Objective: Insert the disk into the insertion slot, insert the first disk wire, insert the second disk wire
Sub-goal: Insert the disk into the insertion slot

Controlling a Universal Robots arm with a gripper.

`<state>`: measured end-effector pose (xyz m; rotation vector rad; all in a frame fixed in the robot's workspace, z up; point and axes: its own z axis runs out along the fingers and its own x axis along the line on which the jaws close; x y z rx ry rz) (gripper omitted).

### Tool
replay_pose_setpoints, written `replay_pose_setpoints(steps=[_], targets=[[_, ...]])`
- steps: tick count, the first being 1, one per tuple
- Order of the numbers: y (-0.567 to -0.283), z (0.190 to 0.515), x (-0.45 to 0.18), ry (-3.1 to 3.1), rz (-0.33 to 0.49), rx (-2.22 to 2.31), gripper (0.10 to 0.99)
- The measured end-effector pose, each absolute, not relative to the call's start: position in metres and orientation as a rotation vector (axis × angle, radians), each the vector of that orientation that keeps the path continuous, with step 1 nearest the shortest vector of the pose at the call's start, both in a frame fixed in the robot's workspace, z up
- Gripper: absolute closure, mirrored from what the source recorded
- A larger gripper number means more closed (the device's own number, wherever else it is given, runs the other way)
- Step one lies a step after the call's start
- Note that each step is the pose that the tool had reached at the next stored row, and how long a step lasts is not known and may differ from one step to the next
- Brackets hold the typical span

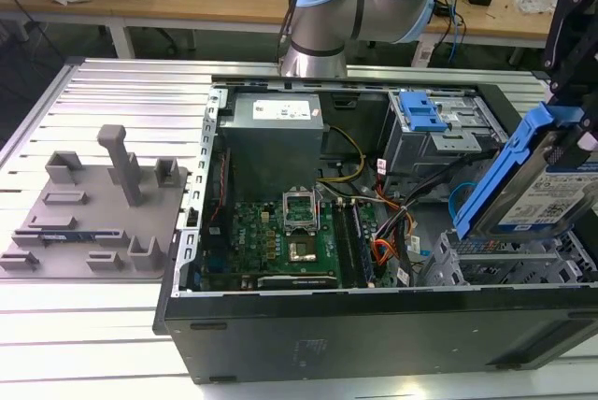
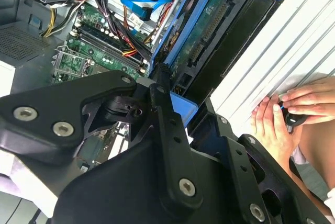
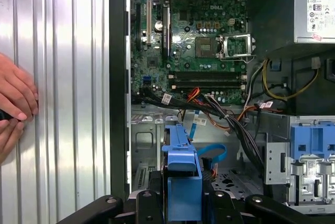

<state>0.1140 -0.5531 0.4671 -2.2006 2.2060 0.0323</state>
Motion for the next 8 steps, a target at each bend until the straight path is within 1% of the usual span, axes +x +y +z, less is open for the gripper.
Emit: replay_pose_setpoints(steps=[8], targets=[[-0.5531, 0.4619, 0.1141, 2.206, 0.033, -2.201, 0.722]])
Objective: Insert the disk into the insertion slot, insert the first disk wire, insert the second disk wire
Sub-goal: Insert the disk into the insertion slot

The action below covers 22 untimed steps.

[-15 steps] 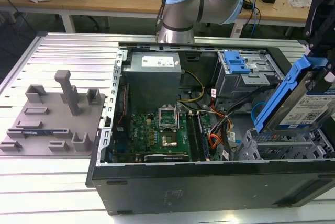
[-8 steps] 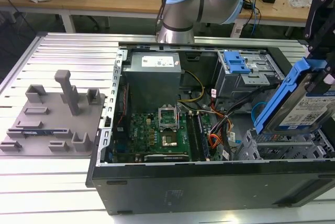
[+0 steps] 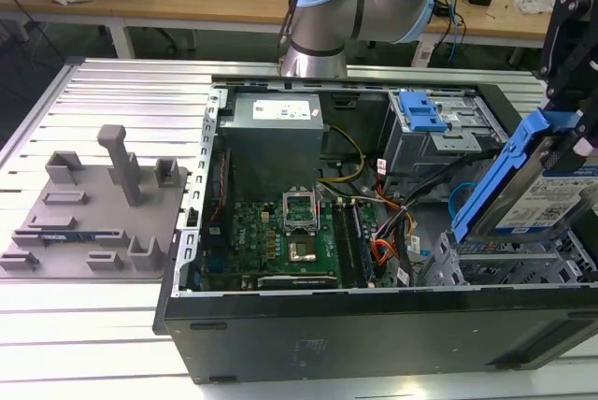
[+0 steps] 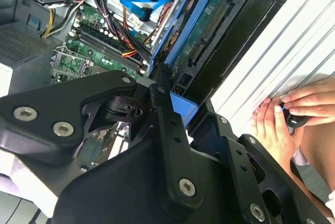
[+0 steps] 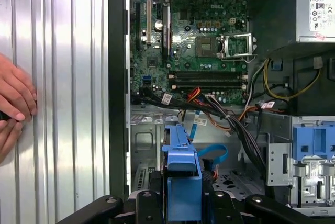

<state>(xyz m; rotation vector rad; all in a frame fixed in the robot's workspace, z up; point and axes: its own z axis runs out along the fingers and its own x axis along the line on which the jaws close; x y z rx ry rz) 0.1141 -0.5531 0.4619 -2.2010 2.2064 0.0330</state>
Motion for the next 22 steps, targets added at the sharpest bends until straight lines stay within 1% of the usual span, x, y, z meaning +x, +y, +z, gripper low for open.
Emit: replay_pose_setpoints(steps=[22], targets=[[-0.554, 0.451, 0.117, 2.210, 0.041, -2.204, 0.722]])
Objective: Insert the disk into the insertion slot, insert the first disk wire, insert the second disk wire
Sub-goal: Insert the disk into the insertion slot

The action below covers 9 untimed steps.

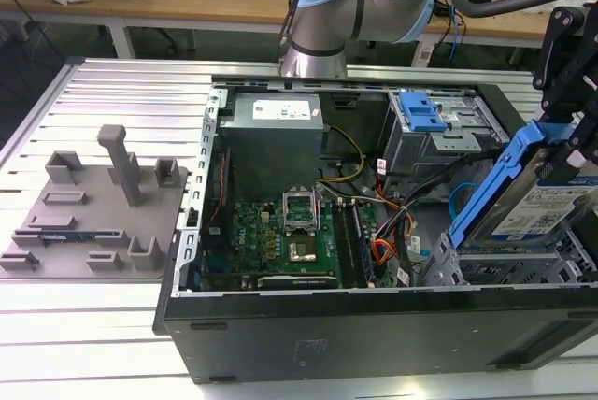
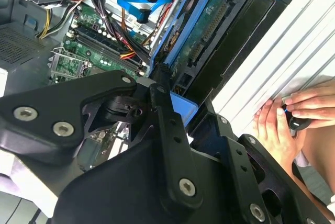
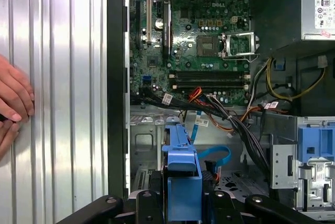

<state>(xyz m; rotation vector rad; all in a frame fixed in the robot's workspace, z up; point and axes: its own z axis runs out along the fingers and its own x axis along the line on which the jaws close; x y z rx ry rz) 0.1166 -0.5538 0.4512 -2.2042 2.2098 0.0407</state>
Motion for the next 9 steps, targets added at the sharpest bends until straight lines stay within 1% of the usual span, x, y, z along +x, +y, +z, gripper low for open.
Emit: replay_pose_setpoints(steps=[9], targets=[[-0.5539, 0.4417, 0.1166, 2.211, 0.044, -2.205, 0.722]])
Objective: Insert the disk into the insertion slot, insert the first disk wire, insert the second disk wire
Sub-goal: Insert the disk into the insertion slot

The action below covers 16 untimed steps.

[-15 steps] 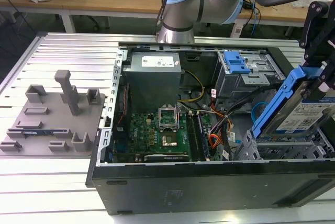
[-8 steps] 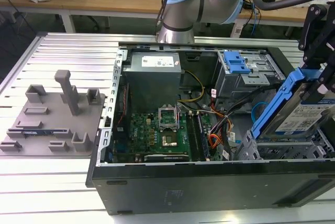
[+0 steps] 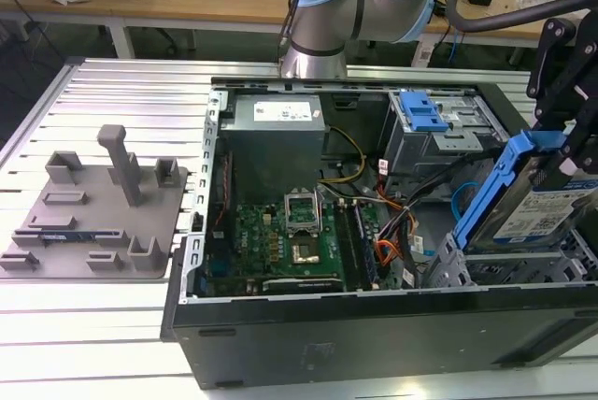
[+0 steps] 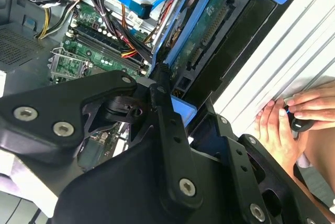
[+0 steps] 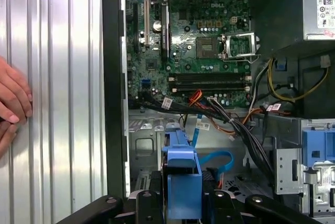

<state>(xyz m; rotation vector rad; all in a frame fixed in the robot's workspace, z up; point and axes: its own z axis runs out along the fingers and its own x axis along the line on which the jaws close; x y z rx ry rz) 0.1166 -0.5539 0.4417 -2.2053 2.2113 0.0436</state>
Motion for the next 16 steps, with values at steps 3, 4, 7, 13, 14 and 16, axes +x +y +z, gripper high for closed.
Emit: replay_pose_setpoints(steps=[3, 4, 7, 13, 14, 16], targets=[[-0.5540, 0.4410, 0.1168, 2.211, 0.046, -2.206, 0.722], [-0.5539, 0.4419, 0.1167, 2.213, 0.046, -2.207, 0.722], [-0.5539, 0.4420, 0.1167, 2.215, 0.051, -2.208, 0.722], [-0.5539, 0.4408, 0.1172, 2.219, 0.059, -2.212, 0.722], [-0.5539, 0.4406, 0.1175, 2.219, 0.060, -2.212, 0.722], [-0.5539, 0.4404, 0.1213, 2.226, 0.075, -2.218, 0.722]])
